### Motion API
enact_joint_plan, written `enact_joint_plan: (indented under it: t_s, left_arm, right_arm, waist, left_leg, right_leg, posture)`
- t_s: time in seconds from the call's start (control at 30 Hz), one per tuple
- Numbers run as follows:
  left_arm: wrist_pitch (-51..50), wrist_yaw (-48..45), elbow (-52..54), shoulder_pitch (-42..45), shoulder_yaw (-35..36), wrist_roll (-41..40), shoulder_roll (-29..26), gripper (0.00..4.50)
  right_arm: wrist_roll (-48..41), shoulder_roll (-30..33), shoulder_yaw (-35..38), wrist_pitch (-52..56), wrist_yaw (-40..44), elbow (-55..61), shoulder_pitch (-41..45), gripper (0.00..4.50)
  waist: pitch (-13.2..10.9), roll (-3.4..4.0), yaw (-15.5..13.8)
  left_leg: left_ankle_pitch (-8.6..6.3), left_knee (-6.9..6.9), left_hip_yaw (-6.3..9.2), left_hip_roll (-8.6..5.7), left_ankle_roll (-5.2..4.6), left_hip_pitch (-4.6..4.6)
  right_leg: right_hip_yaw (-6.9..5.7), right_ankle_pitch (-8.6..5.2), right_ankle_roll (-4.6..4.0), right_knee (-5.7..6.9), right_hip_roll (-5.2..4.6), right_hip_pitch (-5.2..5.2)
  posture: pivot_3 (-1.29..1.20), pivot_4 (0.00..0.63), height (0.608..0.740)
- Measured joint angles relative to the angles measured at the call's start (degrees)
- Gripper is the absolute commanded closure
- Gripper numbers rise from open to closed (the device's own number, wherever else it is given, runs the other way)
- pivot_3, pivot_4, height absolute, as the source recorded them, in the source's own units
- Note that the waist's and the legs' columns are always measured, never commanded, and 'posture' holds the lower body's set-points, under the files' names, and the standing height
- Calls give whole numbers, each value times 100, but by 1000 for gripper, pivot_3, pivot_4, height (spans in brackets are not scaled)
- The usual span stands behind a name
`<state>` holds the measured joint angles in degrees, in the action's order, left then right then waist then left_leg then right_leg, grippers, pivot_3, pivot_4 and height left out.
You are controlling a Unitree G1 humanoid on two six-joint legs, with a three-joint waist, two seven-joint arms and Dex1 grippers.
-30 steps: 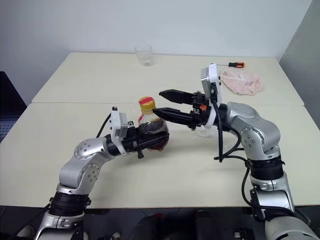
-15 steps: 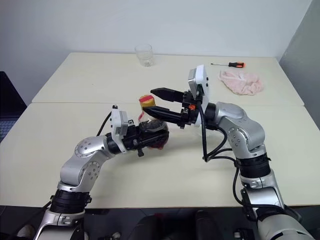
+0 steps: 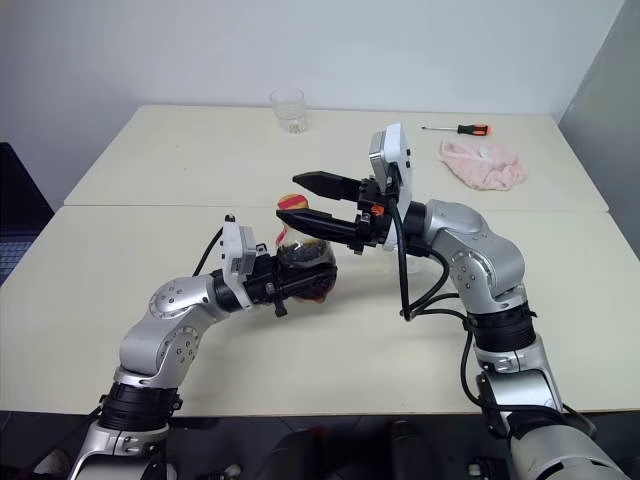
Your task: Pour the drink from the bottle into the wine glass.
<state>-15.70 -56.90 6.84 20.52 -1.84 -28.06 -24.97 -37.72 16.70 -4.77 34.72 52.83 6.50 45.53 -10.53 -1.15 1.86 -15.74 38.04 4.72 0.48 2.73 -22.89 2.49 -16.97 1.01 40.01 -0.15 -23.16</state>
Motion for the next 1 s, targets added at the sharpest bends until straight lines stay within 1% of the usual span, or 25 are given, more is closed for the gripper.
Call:
enact_joint_plan:
  t_s: [0.63, 0.73, 0.87, 0.9, 1.0]
  left_arm:
    - [0, -7, 0, 2, 0, -2, -3, 2801]
    - [0, -7, 0, 2, 0, -2, -3, 2801]
    - [-3, -1, -1, 2, 0, -1, -4, 2801]
    - [-11, 0, -2, 2, -1, 1, -6, 2801]
    - [-11, -2, -2, 2, -1, 2, -7, 2801]
  right_arm:
    - [59, -5, -10, 56, 3, -16, 2, 1211]
    - [59, -5, -10, 56, 3, -20, 2, 1757]
    - [55, -8, -11, 56, 21, -26, 2, 3093]
    - [53, -8, -8, 50, 29, -26, 14, 3330]
    - [54, -10, -7, 51, 49, -27, 25, 3329]
  waist:
    - [0, 0, 0]
    - [0, 0, 0]
    - [0, 0, 0]
    - [0, 0, 0]
    - [0, 0, 0]
  left_leg:
    - [0, 0, 0, 0, 0, 0]
    - [0, 0, 0, 0, 0, 0]
    - [0, 0, 0, 0, 0, 0]
    - [0, 0, 0, 0, 0, 0]
    - [0, 0, 0, 0, 0, 0]
  right_leg:
    - [0, 0, 0, 0, 0, 0]
    - [0, 0, 0, 0, 0, 0]
    - [0, 0, 0, 0, 0, 0]
    - [0, 0, 0, 0, 0, 0]
    - [0, 0, 0, 0, 0, 0]
  posture:
    - [0, 150, 740]
    - [0, 150, 740]
    - [0, 150, 740]
    - [0, 150, 740]
    - [0, 150, 740]
